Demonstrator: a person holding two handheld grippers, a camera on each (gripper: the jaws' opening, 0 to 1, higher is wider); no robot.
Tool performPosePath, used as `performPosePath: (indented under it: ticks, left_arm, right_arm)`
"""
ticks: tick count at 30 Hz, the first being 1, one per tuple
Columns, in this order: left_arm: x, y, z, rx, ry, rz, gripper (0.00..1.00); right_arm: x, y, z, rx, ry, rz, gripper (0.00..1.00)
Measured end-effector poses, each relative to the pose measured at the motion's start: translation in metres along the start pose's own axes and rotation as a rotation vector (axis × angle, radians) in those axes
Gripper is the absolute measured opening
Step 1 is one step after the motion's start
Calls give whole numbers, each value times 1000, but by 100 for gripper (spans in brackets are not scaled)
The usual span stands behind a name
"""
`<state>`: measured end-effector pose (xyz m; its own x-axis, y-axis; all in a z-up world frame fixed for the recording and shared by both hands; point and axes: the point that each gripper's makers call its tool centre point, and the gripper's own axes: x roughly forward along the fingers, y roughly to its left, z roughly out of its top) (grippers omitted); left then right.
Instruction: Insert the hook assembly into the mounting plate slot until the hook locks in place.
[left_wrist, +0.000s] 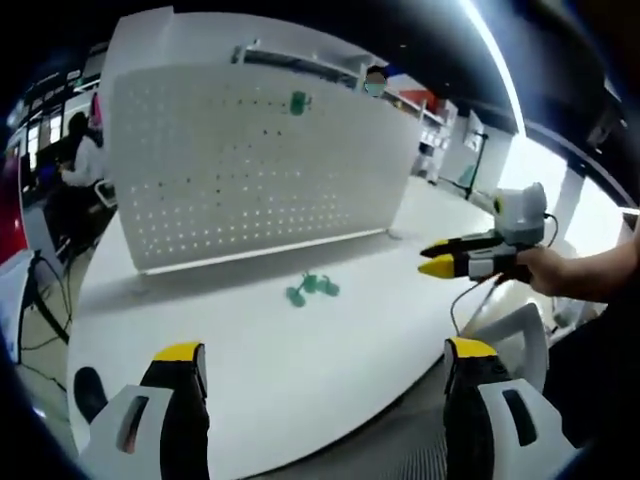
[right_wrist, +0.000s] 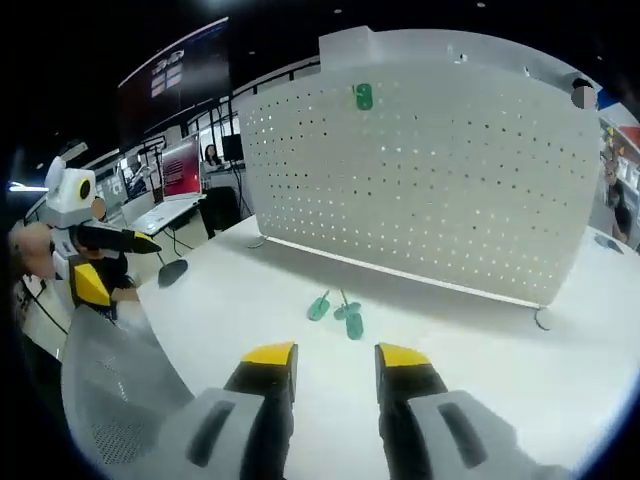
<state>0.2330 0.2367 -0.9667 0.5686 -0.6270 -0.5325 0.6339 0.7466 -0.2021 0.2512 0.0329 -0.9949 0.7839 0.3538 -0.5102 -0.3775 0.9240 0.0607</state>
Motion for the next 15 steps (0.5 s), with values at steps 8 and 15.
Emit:
performPosePath:
  ticks: [8, 15]
  left_arm:
    - [0, -2, -11, -4, 42, -9, 99]
    - [0, -1, -17, -9, 68, -9, 98]
  right_arm:
    - [1, 19, -31, -87, 119, 59, 30]
    - [5, 27, -43, -137, 174, 94, 30]
